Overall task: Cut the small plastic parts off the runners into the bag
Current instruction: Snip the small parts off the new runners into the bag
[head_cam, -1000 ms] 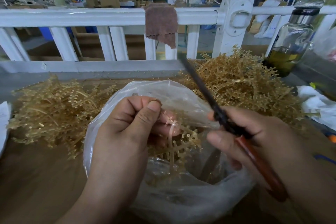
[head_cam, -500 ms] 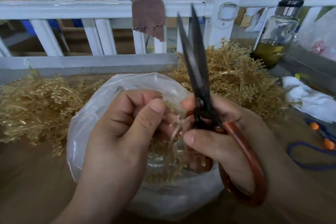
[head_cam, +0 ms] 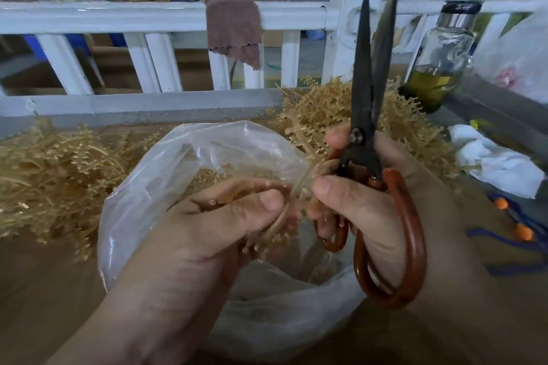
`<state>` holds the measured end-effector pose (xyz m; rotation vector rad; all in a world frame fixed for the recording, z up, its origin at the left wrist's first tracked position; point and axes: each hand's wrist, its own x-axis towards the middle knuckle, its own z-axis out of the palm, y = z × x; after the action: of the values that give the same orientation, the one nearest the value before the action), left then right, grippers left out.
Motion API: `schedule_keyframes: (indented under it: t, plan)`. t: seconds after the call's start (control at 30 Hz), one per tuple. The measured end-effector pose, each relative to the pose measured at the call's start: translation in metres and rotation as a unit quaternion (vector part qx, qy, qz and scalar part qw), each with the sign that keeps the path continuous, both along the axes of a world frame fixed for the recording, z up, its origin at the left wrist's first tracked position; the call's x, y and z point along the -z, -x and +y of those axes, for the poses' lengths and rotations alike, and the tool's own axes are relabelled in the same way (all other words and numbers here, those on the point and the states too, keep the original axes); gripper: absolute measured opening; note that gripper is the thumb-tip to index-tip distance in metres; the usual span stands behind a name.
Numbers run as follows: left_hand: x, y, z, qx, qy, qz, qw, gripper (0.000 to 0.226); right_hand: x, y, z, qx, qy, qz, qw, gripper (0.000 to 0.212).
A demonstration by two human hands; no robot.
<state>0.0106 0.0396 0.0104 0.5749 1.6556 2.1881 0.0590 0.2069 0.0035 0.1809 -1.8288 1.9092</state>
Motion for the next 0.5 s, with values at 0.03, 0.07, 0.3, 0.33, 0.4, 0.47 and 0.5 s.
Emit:
schedule_keyframes:
  t: [0.03, 0.07, 0.3, 0.33, 0.4, 0.47, 0.5]
  plan:
    - [0.002, 0.002, 0.000, -0.008, 0.000, 0.000, 1.000, 0.039, 0.001, 0.000, 0.001, 0.005, -0.026, -0.004, 1.000, 0.033]
    - [0.007, 0.004, -0.001, -0.008, -0.023, -0.012, 1.000, 0.039, 0.001, 0.000, 0.002, 0.008, -0.034, -0.003, 0.999, 0.033]
    - [0.017, 0.003, -0.001, -0.036, -0.073, -0.035, 0.996, 0.022, 0.000, -0.001, 0.003, -0.002, -0.020, -0.010, 1.000, 0.029]
    - [0.018, 0.004, 0.000, -0.046, -0.073, -0.038, 0.996, 0.018, -0.001, -0.001, 0.003, -0.010, -0.016, -0.016, 1.000, 0.029]
    - [0.016, 0.004, 0.000, -0.042, -0.081, -0.047, 0.995, 0.018, 0.000, -0.001, 0.003, -0.024, -0.013, -0.024, 0.999, 0.030]
    - [0.014, 0.004, -0.002, -0.016, -0.095, -0.053, 0.994, 0.024, 0.000, -0.002, 0.003, -0.019, -0.023, -0.029, 0.999, 0.030]
    - [0.012, 0.004, -0.003, -0.003, -0.096, -0.053, 0.994, 0.029, -0.001, -0.003, 0.002, -0.017, -0.033, -0.033, 0.999, 0.030]
